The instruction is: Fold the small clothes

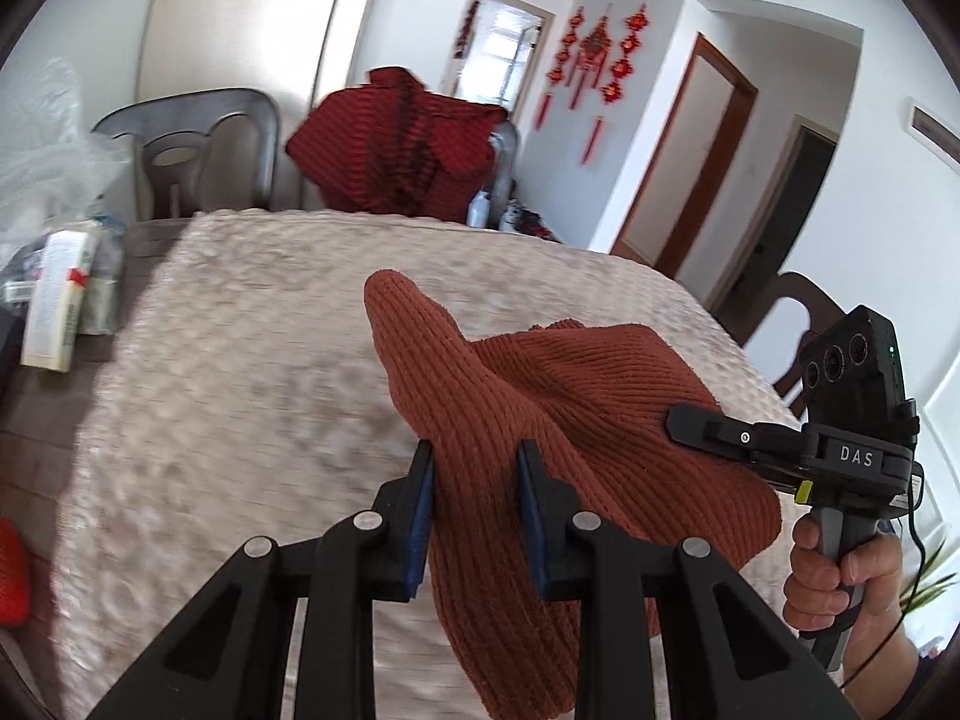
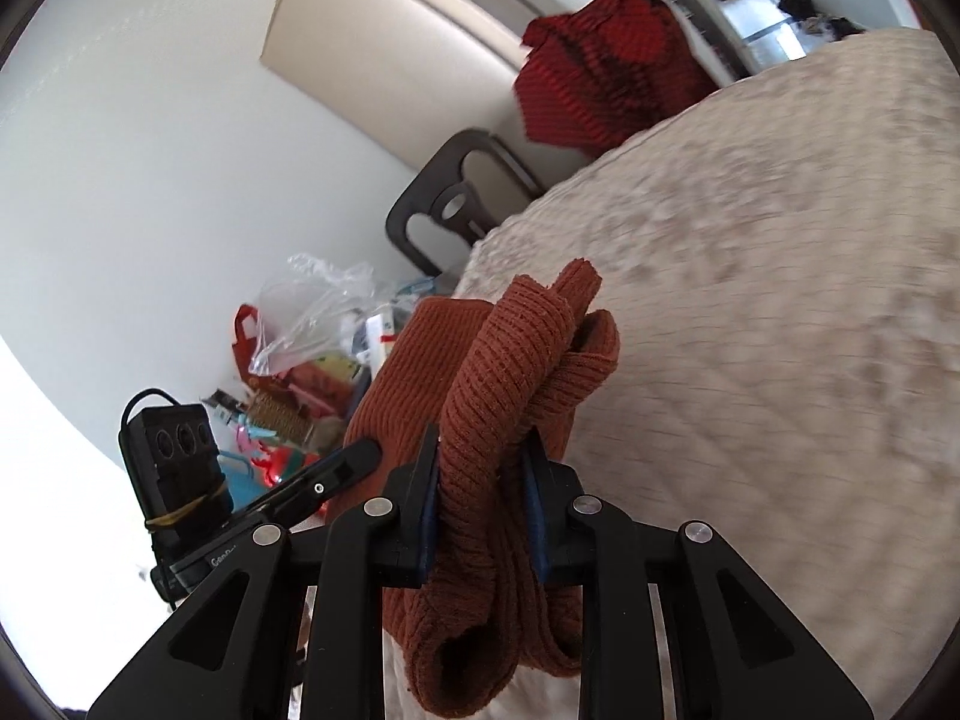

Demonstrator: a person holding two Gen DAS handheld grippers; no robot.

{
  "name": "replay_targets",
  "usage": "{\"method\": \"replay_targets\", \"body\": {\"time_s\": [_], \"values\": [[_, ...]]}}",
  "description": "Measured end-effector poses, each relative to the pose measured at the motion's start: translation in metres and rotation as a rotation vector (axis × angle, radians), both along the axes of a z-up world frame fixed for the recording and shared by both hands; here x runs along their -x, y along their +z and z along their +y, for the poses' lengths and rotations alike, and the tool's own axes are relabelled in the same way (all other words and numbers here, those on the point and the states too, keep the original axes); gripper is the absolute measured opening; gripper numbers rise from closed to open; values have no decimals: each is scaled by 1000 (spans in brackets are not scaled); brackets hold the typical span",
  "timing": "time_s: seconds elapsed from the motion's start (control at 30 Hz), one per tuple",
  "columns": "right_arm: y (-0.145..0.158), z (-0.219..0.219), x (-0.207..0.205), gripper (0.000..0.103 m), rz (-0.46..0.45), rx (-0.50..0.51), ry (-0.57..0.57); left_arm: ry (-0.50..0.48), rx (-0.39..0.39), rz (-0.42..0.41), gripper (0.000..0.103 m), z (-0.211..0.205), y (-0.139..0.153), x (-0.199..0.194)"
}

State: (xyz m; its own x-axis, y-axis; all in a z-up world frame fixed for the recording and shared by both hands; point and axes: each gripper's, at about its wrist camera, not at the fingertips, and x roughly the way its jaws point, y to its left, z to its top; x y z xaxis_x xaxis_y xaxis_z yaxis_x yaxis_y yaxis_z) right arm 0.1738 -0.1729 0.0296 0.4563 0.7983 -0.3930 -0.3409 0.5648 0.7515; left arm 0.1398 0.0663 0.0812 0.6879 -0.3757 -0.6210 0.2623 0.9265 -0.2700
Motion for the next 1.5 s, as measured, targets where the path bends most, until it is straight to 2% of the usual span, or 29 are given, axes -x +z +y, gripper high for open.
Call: {"method": "replay_targets", "body": {"time_s": [0.13, 0.27, 0.3, 0.37, 0.47, 0.53, 0.6, 0.67, 0.8, 0.83, 0.87, 0.93, 1.03, 1.17, 1.27, 1.33, 1.4, 1.5], "values": [[-7, 28, -16, 24, 3, 13, 25, 12, 11, 0, 28, 33, -19, -13], [-34, 42, -30, 25, 53, 102, 33, 128, -45, 76, 29, 60, -61, -27], [-38, 44, -32, 27, 69, 126, 34, 144, -16, 83, 31, 67, -68, -23], [-43, 40, -30, 28, 74, 167, 28, 164, 24, 78, 31, 73, -68, -15], [-29, 31, -20, 28, 32, 212, 0, 212, 1, 34, 29, 71, -54, 0], [-13, 27, -10, 28, -39, 253, -26, 222, -27, -6, 29, 62, -42, 13], [5, 30, -6, 28, -115, 315, -50, 193, -35, -41, 29, 50, -35, 20], [7, 42, -13, 28, -128, 372, -38, 166, -52, -46, 29, 37, -36, 21], [-23, 63, -44, 27, -51, 468, 6, 156, -116, 29, 29, 23, -58, 6], [-34, 64, -50, 27, -20, 484, 10, 167, -130, 12, 30, 21, -57, 9], [-35, 60, -51, 27, -13, 452, 6, 175, -151, 14, 29, 18, -54, 12], [-24, 55, -42, 27, -39, 464, -14, 192, -172, -1, 29, 14, -45, 21], [-3, 53, -12, 27, -126, 495, -14, 232, -213, -19, 29, 8, -37, 39], [11, 62, 36, 27, -231, 539, 48, 255, -190, 6, 29, 8, -42, 57], [-3, 72, 48, 27, -236, 603, 89, 258, -191, 59, 29, 5, -57, 52], [-21, 74, 43, 27, -197, 646, 97, 260, -198, 82, 29, 3, -67, 49], [-31, 70, 39, 27, -173, 636, 100, 266, -209, 72, 29, 1, -65, 53], [-24, 65, 47, 27, -187, 620, 90, 276, -197, 72, 29, 2, -60, 59]]}}
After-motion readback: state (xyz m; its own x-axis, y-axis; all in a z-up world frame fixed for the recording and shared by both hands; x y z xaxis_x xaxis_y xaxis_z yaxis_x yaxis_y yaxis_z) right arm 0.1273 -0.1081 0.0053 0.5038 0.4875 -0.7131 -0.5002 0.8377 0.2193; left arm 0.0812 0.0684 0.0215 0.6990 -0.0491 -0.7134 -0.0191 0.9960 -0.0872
